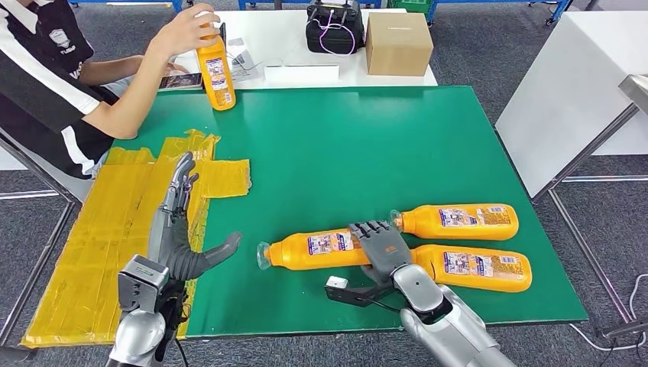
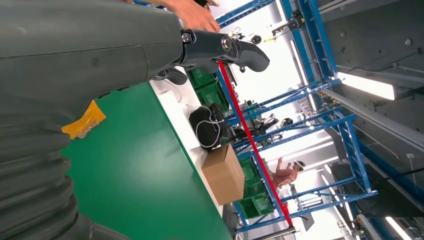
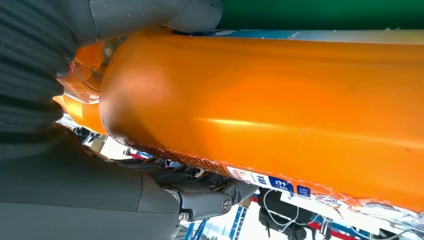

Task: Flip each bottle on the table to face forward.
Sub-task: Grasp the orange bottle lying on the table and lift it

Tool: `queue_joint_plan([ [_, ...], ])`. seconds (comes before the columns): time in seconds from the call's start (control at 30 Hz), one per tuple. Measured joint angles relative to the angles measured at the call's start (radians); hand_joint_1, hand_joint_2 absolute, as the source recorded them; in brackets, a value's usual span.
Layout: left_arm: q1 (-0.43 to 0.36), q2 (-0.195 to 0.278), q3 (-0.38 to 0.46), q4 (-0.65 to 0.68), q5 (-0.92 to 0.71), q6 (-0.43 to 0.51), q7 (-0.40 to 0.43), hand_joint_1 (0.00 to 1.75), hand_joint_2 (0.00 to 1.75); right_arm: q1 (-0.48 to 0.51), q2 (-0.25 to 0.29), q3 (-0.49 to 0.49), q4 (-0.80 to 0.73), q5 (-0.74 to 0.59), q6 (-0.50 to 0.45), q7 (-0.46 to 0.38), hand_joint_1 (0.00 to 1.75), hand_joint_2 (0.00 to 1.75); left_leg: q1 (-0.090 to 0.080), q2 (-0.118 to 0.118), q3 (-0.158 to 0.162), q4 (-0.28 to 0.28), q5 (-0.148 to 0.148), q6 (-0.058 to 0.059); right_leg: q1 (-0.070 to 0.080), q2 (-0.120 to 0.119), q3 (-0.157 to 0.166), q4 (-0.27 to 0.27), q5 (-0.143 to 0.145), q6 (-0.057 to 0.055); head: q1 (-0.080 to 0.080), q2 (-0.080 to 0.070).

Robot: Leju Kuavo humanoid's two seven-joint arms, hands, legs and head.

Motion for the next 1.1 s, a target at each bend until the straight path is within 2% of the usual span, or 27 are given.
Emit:
queue_joint_plan([
  [0.4,0.002,0.0,-0.014,0.0,0.001,0.007,0.0,0.0,1.75,0.01,0.004,0.006,0.007,-0.012,-0.072,0.009,1.75,1.75,0.0,0.0,0.001,0.0,0.0,0.0,0.0,0.0,0.001,0.0,0.0,0.0,0.0,0.0],
  [0.6,0.018,0.0,-0.015,-0.012,0.001,-0.001,0.004,0.0,1.75,0.103,0.038,-0.059,-0.091,-0.046,-0.222,0.003,1.75,1.75,0.0,-0.001,-0.004,0.0,0.0,0.0,0.0,0.0,-0.002,0.001,0.0,0.0,0.0,0.0],
  [0.73,0.032,0.0,-0.017,-0.028,0.0,-0.001,0.009,0.0,1.75,0.185,0.085,-0.133,-0.23,-0.078,-0.347,-0.037,1.75,1.75,0.0,-0.001,-0.006,0.0,0.0,0.0,0.0,0.0,-0.005,0.001,0.0,0.0,0.0,0.0],
  [0.9,0.041,0.0,-0.02,-0.036,0.0,0.0,0.01,0.0,1.75,0.232,0.12,-0.199,-0.325,-0.097,-0.388,-0.074,1.75,1.75,0.0,-0.001,-0.008,0.0,0.0,0.0,0.0,0.0,-0.006,0.001,-0.001,0.0,0.0,0.0],
  [1.1,0.041,0.0,-0.035,-0.037,0.016,0.003,0.016,0.0,1.75,0.284,0.174,-0.274,-0.39,-0.194,-0.508,-0.212,1.75,1.75,0.0,-0.001,-0.008,0.0,0.0,0.0,0.0,0.0,-0.006,0.001,0.0,0.0,0.0,0.0],
])
